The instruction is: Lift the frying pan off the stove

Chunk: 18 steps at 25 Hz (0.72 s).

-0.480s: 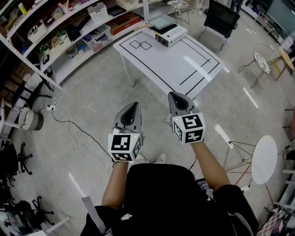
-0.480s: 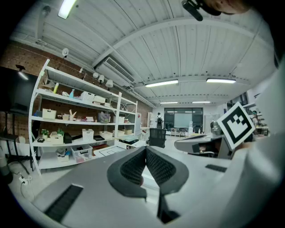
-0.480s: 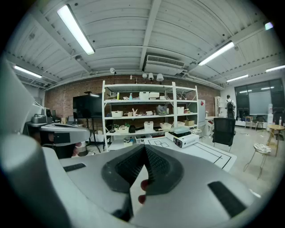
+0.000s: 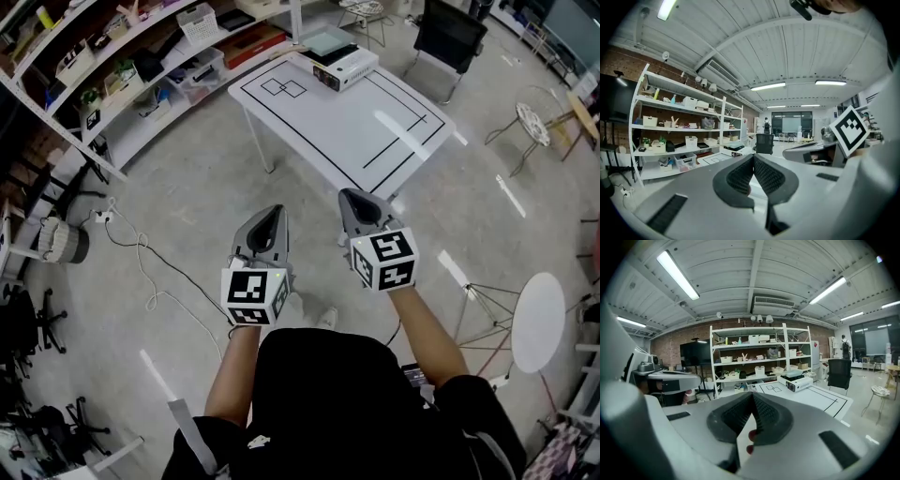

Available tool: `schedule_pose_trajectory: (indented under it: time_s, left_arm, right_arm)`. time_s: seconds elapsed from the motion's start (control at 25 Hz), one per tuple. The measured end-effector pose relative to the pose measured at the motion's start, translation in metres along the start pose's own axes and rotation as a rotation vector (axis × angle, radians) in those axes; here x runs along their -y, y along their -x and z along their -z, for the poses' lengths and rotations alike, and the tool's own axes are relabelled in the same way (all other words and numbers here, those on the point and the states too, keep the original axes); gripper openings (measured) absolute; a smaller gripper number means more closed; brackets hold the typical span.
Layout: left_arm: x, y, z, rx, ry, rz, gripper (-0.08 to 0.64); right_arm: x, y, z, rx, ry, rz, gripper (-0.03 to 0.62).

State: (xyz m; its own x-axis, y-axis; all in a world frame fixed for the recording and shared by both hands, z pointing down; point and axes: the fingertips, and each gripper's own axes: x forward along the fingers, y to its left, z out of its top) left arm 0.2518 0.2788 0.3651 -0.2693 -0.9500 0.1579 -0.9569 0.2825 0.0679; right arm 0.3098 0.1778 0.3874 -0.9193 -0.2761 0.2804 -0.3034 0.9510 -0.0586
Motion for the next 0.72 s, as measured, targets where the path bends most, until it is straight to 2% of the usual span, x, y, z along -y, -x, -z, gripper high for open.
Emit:
schedule_pose_trajectory:
  time_s: [0.32,0.72]
  left_arm:
    - [-0.012,-0.017,-0.008,0.023,0.023,0.012,0.011]
    - [-0.051,-0.068,-0.014,0.021,0.047,0.030,0.011]
  right_arm:
    - [0.006,-0.014,-0.011,0.024,-0.014,0.015,0.000]
    - [0.028,-0.067,-0.018,0.013,-0.034,0.038,0.002]
